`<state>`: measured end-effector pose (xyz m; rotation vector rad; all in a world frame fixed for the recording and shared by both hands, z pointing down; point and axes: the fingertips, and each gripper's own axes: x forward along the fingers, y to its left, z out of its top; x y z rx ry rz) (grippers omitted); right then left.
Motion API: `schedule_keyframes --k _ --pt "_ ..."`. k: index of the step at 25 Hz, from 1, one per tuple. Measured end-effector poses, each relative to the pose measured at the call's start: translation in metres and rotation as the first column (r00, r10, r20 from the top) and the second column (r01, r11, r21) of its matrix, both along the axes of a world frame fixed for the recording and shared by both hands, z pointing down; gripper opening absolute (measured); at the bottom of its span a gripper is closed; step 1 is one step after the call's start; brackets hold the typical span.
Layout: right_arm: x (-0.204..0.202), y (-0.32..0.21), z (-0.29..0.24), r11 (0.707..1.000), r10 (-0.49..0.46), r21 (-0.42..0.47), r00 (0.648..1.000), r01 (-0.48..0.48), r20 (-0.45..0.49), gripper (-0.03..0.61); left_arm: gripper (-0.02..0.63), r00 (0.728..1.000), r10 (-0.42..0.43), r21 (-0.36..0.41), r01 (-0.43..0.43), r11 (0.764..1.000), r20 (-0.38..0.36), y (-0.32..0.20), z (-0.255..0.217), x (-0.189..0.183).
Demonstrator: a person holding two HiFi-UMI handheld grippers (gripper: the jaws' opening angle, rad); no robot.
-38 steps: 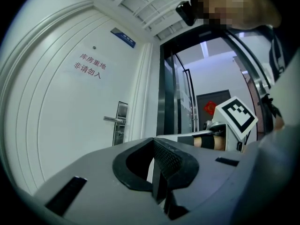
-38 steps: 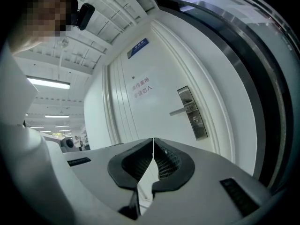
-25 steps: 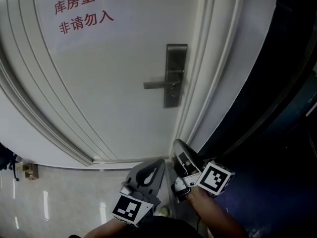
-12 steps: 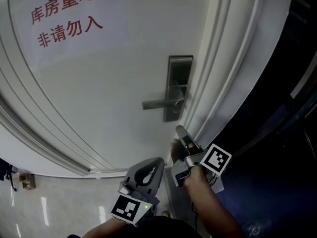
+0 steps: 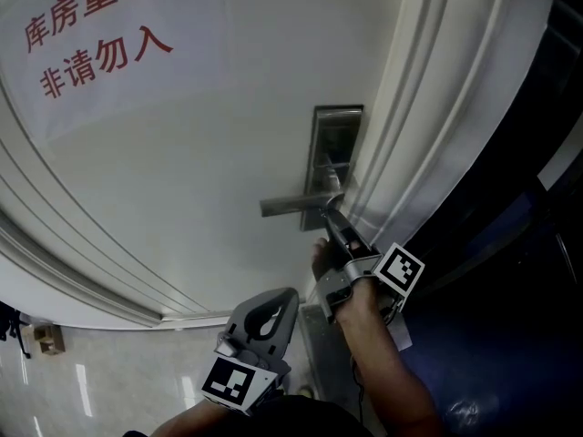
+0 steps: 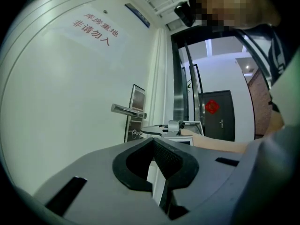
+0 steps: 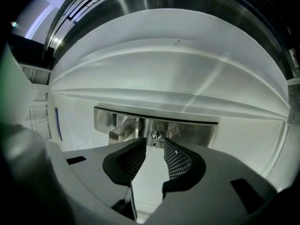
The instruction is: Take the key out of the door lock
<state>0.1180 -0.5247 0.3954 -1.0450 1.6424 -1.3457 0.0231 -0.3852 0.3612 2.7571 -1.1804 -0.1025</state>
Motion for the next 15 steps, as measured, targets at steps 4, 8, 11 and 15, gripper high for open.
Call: schedule_keyframes --k 4,8,11,15 --pt "-0.005 -0.013 0.006 1.000 -0.009 -0.027 1.000 0.010 0.027 0.097 0.003 1.000 0.012 0.012 -0.012 1.000 -0.006 -0.005 -0.002 0.001" --pt "-0.008 -0.018 0.005 1.000 0.005 -0.026 0.996 -0.002 0.088 0.060 0.003 1.000 0.004 -0.005 -0.004 1.000 -0.004 -0.007 0.002 -0.003" --pt "-0.008 -0.019 0.002 1.000 0.016 -0.018 0.993 -0.014 0.118 0.028 0.003 1.000 0.000 0.000 0.000 1.000 -0.007 -0.007 0.001 -0.006" --pt "-0.008 -0.017 0.002 0.999 0.034 -0.025 0.993 -0.032 0.113 0.023 0.003 1.000 0.004 0.005 -0.004 1.000 -0.010 -0.005 -0.001 -0.006"
